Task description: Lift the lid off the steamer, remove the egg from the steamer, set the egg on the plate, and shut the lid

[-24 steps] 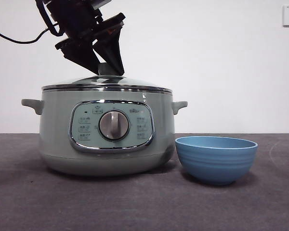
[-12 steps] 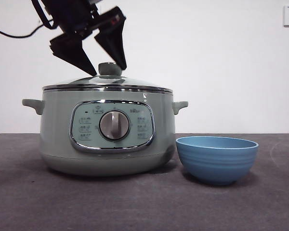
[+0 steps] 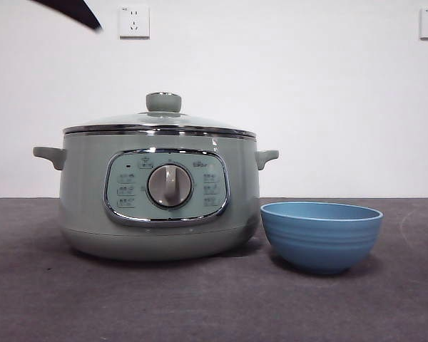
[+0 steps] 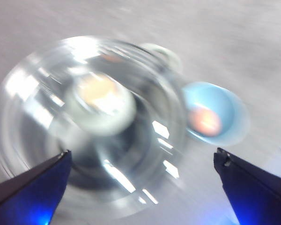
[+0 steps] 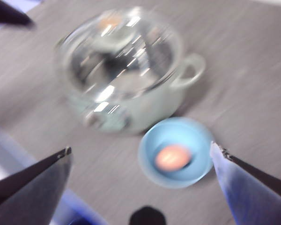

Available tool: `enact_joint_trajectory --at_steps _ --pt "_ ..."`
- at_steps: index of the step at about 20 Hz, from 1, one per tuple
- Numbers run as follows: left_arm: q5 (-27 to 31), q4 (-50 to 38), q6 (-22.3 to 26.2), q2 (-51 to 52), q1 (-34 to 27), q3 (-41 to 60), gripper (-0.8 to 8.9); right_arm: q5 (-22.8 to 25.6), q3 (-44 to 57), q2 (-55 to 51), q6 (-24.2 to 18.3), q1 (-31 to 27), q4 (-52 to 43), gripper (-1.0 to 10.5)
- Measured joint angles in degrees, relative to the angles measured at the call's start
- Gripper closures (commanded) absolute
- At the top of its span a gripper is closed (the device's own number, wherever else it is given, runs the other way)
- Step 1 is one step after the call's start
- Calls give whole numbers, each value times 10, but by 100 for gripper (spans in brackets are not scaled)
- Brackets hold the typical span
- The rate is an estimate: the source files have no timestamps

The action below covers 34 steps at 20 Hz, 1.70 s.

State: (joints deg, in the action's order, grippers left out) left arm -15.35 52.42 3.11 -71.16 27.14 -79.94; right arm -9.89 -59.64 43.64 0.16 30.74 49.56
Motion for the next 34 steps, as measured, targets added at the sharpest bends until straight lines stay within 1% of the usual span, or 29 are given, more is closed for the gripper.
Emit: enact_joint_trajectory --at_steps 3,4,5,7,8,14,34 --pt "-53 83 -12 72 0 0 297 -61 0 0 5 0 49 448" --pt "-66 103 -13 92 0 0 387 -80 0 0 7 0 63 469" --pt "-73 116 -13 109 0 0 506 -96 0 0 7 0 72 553" --pt "-75 132 -13 139 0 0 785 -110 0 0 9 0 81 812" --pt "-75 136 -14 150 0 0 820 -111 0 0 9 0 83 966" --pt "-75 154 -17 166 0 0 820 -111 0 0 10 0 93 949" --pt "-71 151 -16 165 0 0 818 -109 0 0 14 0 94 946"
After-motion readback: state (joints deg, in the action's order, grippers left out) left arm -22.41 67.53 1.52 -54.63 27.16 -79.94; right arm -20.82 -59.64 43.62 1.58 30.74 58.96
